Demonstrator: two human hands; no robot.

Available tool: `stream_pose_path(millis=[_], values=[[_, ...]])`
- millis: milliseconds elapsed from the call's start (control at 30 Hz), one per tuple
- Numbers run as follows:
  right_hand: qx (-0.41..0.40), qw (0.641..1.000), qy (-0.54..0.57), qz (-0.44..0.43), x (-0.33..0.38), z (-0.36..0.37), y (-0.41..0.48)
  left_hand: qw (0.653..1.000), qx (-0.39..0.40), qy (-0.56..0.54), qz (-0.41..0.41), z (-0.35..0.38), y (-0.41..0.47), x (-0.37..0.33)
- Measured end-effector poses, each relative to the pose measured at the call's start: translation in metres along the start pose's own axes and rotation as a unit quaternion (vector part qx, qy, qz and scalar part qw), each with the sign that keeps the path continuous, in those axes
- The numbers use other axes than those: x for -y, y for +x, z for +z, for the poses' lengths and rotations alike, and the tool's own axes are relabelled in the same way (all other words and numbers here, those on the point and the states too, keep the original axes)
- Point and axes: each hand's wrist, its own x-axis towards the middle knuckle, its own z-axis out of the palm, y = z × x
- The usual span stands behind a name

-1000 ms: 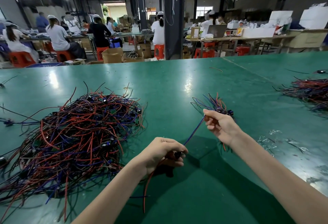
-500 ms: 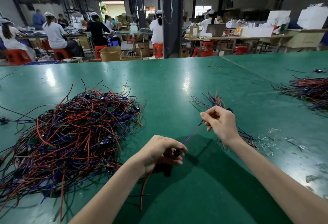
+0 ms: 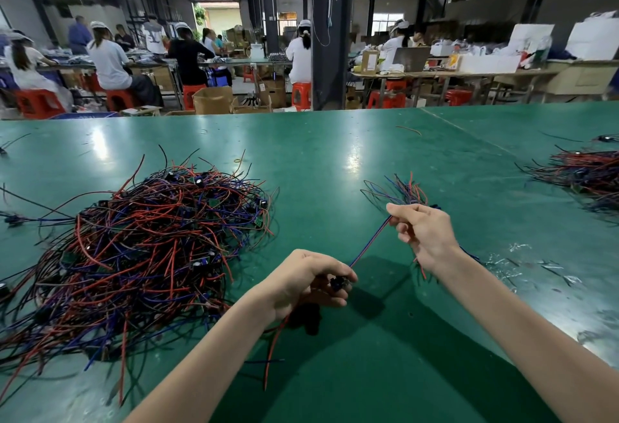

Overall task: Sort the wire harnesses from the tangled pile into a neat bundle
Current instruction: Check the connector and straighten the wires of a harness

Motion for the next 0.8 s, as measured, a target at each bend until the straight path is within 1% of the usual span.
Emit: stream_pose_path(millis=[100,167,233,300,367,433,500,600,700,800], values=[[0.010,1.000,0.019,0.015,0.004,0.003,-0.004,0.999,-0.017,0.007,0.038,0.003,0.000,0.001],[0.033,0.998,0.038,0.022,0.006,0.006,-0.008,0.996,-0.058,-0.004,0.065,0.002,0.001,0.000],[0.072,0.995,0.043,0.055,0.004,0.009,-0.017,0.991,-0.102,-0.047,0.077,-0.002,0.004,-0.002],[0.126,0.989,-0.006,0.075,-0.002,0.016,-0.030,0.984,-0.134,-0.094,0.075,-0.007,0.007,-0.003],[0.193,0.975,-0.081,0.069,-0.010,0.025,-0.046,0.978,-0.153,-0.122,0.065,-0.010,0.009,-0.002],[0.256,0.955,-0.141,0.052,-0.016,0.035,-0.059,0.976,-0.150,-0.148,0.059,-0.010,0.011,0.001],[0.293,0.939,-0.173,0.038,-0.020,0.040,-0.068,0.971,-0.135,-0.189,0.060,-0.007,0.011,0.003],[0.291,0.938,-0.188,0.030,-0.020,0.040,-0.072,0.962,-0.129,-0.233,0.064,-0.006,0.012,0.005],[0.280,0.940,-0.192,0.028,-0.021,0.037,-0.072,0.961,-0.131,-0.233,0.064,-0.006,0.014,0.008],[0.276,0.942,-0.189,0.029,-0.025,0.038,-0.073,0.964,-0.116,-0.230,0.066,-0.005,0.014,0.008]])
